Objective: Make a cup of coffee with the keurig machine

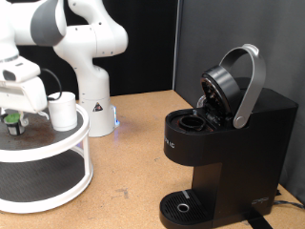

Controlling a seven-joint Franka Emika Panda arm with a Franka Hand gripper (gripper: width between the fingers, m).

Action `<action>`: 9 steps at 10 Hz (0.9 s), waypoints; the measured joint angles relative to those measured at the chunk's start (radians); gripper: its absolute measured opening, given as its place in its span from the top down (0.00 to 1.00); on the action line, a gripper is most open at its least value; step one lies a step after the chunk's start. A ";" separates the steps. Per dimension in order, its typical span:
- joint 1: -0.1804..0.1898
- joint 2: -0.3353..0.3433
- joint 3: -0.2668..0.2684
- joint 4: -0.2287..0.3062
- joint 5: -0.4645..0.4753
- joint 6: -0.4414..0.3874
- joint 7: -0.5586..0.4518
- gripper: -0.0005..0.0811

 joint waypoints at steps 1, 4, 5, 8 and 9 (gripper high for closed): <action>0.002 -0.022 0.006 0.022 0.032 -0.041 0.000 0.41; 0.005 -0.086 0.035 0.095 0.092 -0.153 0.019 0.41; 0.003 -0.102 0.049 0.105 0.092 -0.170 0.042 0.41; 0.015 -0.099 0.049 0.107 0.175 -0.232 0.091 0.41; 0.036 -0.100 0.051 0.124 0.264 -0.287 0.130 0.41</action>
